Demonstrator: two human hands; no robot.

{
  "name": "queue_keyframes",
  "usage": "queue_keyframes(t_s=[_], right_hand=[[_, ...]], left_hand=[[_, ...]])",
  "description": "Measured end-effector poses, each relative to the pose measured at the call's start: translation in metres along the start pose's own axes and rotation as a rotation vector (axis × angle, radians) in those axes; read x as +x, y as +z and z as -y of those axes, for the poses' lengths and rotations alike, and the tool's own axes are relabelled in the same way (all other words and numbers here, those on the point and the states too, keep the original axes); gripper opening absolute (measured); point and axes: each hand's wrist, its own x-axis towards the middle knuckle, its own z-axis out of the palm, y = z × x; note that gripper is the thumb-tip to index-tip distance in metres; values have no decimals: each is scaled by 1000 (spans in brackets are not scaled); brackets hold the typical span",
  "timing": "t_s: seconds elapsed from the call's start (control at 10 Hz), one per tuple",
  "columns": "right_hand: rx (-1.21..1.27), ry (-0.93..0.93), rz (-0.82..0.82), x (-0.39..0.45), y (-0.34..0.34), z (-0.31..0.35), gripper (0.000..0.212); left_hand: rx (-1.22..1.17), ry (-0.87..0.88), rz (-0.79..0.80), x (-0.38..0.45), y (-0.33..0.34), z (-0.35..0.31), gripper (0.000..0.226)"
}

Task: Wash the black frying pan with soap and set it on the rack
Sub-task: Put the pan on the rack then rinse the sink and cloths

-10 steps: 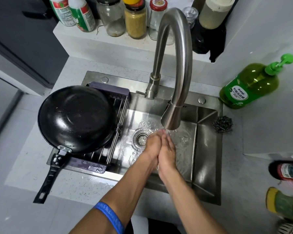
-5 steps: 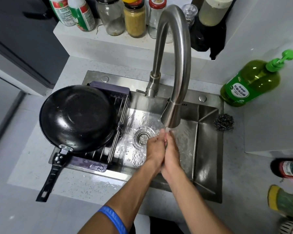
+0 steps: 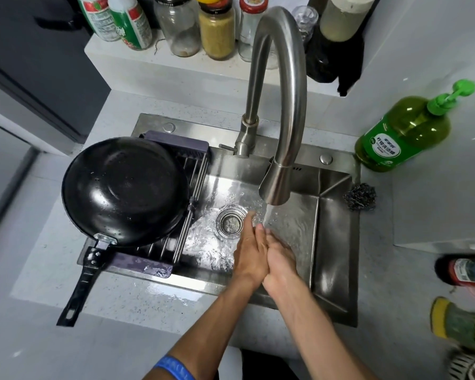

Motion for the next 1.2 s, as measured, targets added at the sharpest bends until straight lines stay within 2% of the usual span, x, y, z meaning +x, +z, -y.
queue_keyframes(t_s=[0.1, 0.3, 0.4, 0.5, 0.6, 0.7, 0.8, 0.9, 1.0, 1.1, 1.2], right_hand=[[-20, -35, -7, 6, -8, -7, 14], [-110, -138, -121, 11, -17, -4, 31], [-49, -121, -200, 15, -21, 4, 43], [42, -66, -231, 17, -31, 11, 51], [189, -75, -53, 15, -56, 29, 50], [28, -162, 84, 14, -71, 36, 35], [-67, -239, 190, 16, -93, 36, 29], [-34, -189, 291, 15, -110, 34, 38], [-113, -125, 308, 11, -135, 31, 40], [-235, -109, 201, 12, -145, 27, 34], [-541, -212, 46, 12, -150, 30, 57]], left_hand=[[-59, -72, 67, 0, 4, -4, 34], [-268, -279, 204, -3, 16, -3, 40], [-305, -305, 232, -7, 23, -6, 43], [-361, -340, 271, -15, 26, -14, 31], [-511, -383, 321, -22, 32, -14, 26], [-550, -341, 257, -22, 33, -16, 14], [-546, -157, 95, -16, 34, -27, 14], [-494, -27, 72, -13, 32, -36, 20], [-354, 89, 70, -9, 31, -45, 21], [-335, 140, 56, -13, 33, -51, 19], [-380, 97, 146, -20, 36, -57, 28]])
